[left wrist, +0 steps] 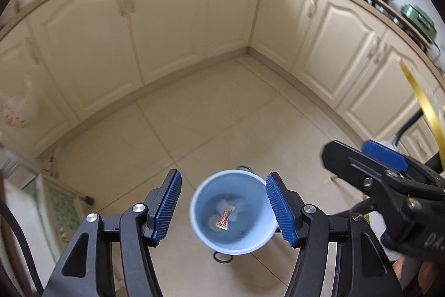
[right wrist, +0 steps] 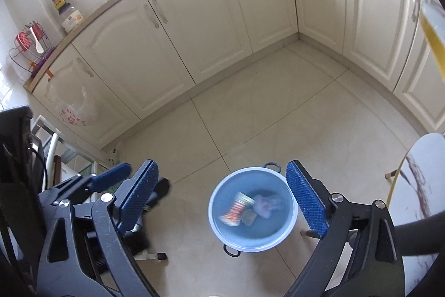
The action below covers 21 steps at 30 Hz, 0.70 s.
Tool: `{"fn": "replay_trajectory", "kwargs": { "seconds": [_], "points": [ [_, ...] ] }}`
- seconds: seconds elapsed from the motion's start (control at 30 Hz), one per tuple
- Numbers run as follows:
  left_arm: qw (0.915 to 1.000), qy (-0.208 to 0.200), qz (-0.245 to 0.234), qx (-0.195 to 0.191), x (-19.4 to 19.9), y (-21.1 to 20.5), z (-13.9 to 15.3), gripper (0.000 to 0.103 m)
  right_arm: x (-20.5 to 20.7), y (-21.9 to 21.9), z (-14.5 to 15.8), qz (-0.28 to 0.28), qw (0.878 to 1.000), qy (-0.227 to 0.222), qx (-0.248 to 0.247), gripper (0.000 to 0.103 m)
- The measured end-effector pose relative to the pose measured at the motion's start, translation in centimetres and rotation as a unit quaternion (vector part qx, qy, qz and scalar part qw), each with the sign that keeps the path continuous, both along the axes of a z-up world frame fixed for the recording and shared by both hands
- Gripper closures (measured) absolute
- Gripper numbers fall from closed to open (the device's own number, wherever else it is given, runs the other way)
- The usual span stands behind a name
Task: Collect trash
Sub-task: 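Bring both tools back toward the table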
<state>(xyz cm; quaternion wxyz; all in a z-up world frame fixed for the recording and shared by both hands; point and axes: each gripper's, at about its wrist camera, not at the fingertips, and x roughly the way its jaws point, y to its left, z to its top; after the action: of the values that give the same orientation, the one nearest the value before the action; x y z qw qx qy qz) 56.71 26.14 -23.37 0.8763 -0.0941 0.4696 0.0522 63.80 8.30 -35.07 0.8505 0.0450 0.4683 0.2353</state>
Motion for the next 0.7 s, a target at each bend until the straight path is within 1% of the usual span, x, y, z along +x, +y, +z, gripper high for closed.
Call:
{"fn": "replay_trajectory", "kwargs": {
  "seconds": [0.13, 0.23, 0.33, 0.37, 0.4, 0.47, 0.5, 0.57, 0.6, 0.67, 0.7],
  "points": [
    [0.9985, -0.028, 0.035, 0.030, -2.3, 1.1, 3.3, 0.044, -1.9, 0.4, 2.8, 0.009, 1.000, -0.021, 0.006, 0.009],
    [0.9956, -0.063, 0.049, 0.048, -4.6, 0.8, 6.5, 0.042, -4.3, 0.9, 6.0, 0.024, 0.998, -0.051, 0.009, 0.009],
    [0.9907, -0.103, 0.053, 0.071, -7.1, -0.8, 9.8, 0.034, -7.6, 0.6, 10.0, 0.032, 0.993, -0.110, -0.001, 0.009],
    [0.9880, -0.123, 0.050, 0.079, -8.0, -1.5, 11.1, 0.032, -8.9, 0.2, 11.5, 0.029, 0.991, -0.134, -0.009, 0.009],
    [0.9856, -0.139, 0.048, 0.084, -9.0, -2.3, 12.2, 0.031, -10.3, -0.6, 13.2, 0.023, 0.986, -0.162, -0.016, 0.009],
    [0.9813, -0.165, 0.040, 0.092, -10.6, -4.1, 14.2, 0.028, -12.8, -2.2, 16.4, 0.013, 0.981, -0.196, -0.009, 0.008],
    [0.9784, -0.182, 0.034, 0.091, -11.5, -5.3, 15.5, 0.027, -14.1, -3.1, 17.8, 0.007, 0.977, -0.211, -0.008, 0.005],
    [0.9732, -0.212, 0.017, 0.089, -13.4, -8.2, 17.2, 0.020, -16.9, -5.4, 20.3, -0.011, 0.969, -0.247, -0.017, 0.002],
    [0.9705, -0.224, 0.009, 0.090, -14.5, -9.3, 17.9, 0.019, -18.4, -6.6, 21.6, -0.023, 0.964, -0.264, -0.024, 0.000],
    [0.9627, -0.254, -0.009, 0.094, -16.5, -12.0, 19.6, 0.011, -21.0, -9.5, 23.8, -0.044, 0.958, -0.282, -0.019, 0.000],
    [0.9598, -0.263, -0.017, 0.096, -17.5, -13.3, 20.3, 0.010, -22.3, -11.2, 24.9, -0.056, 0.955, -0.291, -0.014, 0.000]
  ]
}}
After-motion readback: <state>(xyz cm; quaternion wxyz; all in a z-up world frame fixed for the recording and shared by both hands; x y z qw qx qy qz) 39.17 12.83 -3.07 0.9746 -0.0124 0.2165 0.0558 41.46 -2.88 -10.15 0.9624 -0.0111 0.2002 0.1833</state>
